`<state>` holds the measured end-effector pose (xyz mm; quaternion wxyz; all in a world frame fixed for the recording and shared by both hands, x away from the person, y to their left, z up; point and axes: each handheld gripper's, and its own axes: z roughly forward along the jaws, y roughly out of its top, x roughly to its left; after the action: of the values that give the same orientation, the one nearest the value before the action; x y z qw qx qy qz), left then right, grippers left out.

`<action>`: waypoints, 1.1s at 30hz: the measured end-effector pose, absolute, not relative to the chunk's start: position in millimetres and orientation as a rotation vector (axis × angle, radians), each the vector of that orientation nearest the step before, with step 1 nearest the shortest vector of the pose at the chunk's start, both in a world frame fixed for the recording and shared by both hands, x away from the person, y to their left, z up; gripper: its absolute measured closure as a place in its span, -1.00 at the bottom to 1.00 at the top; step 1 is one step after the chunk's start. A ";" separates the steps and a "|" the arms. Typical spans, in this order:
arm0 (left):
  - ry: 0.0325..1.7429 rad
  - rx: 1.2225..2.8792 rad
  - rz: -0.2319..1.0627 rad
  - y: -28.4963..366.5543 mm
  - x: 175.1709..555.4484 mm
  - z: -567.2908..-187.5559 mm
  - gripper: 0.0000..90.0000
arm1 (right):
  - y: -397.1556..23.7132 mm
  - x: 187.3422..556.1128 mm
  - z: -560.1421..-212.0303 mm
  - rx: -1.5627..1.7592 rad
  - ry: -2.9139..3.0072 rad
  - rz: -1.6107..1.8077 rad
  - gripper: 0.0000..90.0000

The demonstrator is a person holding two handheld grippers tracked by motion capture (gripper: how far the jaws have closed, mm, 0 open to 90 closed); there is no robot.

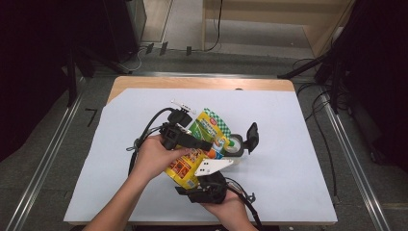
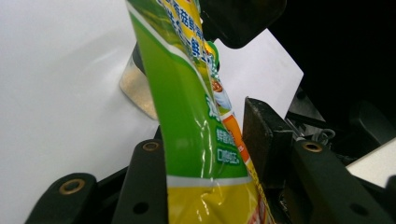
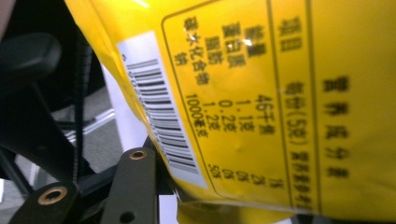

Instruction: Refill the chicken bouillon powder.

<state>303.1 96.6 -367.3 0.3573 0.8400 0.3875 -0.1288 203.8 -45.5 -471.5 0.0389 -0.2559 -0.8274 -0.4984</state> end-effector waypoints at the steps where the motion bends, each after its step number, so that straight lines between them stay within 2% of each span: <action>1: 1.015 2.168 -0.336 96.0 303.6 -367.1 0.41 | -45.3 203.7 -470.9 -0.781 -2.533 -1.529 0.32; 10: 1.110 2.159 -0.372 90.6 315.4 -362.3 0.50 | -43.4 208.7 -465.1 -0.787 -2.551 -1.508 0.20; 14: 1.090 2.161 -0.368 88.8 315.4 -362.6 0.49 | -44.8 209.9 -463.7 -0.828 -2.573 -1.495 0.32; 23: 1.032 2.157 -0.394 94.1 313.7 -360.1 0.31 | -50.9 211.6 -462.3 -0.810 -2.471 -1.552 0.35; 27: 0.979 2.206 -0.374 93.9 312.7 -360.3 0.30 | -53.9 212.9 -461.4 -0.791 -2.400 -1.569 0.35; 33: 1.021 2.196 -0.356 91.2 313.3 -362.8 0.34 | -53.2 214.3 -461.1 -0.779 -2.420 -1.553 0.33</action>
<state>313.3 91.2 -362.8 0.3400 0.8437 0.3922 -0.1367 214.3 -53.2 -461.1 0.0811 -0.2607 -0.8097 -0.5195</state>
